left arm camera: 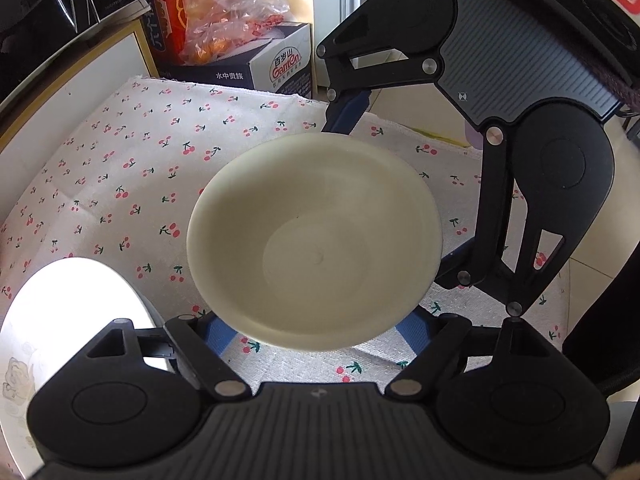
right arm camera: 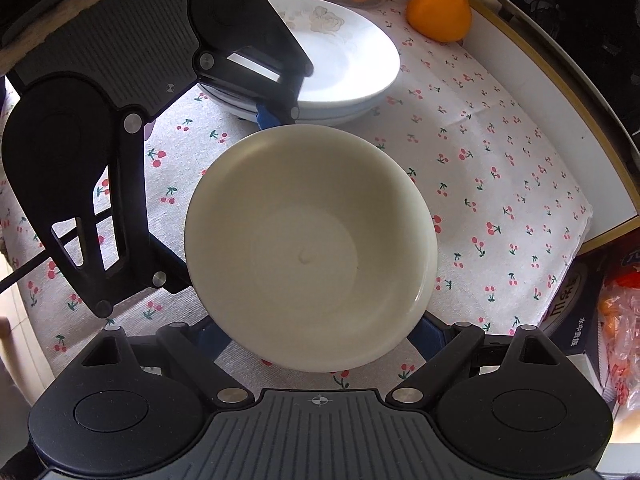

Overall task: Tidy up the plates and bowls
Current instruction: 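Lift the nested bowls with both grippers and carry them over the plate stack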

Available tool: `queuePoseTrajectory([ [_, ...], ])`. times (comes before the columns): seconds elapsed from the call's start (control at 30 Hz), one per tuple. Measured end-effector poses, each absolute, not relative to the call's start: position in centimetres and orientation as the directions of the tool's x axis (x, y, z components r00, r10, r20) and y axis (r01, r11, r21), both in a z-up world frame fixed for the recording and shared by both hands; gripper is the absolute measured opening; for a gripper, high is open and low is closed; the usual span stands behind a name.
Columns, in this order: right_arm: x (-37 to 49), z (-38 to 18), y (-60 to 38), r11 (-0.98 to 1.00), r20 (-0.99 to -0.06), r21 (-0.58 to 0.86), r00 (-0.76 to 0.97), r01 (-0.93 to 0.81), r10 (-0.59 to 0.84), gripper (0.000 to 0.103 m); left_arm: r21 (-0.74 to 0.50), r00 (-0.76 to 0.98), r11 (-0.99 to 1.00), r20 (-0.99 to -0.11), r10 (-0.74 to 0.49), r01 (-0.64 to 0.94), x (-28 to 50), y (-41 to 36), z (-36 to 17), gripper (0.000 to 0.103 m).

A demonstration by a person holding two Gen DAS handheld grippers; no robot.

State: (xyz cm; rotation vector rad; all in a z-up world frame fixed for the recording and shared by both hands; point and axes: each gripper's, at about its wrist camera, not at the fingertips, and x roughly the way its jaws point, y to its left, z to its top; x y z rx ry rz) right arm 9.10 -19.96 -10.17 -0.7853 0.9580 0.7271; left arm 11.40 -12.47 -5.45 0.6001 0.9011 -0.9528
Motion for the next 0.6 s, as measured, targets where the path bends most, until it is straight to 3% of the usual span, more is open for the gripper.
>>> queuePoseTrajectory([
  [0.6,8.0,-7.4,-19.5,0.507,-0.879,-0.292,0.437,-0.811,0.192,0.092,0.070,0.313,0.471,-0.831,-0.461,0.880,10.9,-11.3,-3.5,0.080],
])
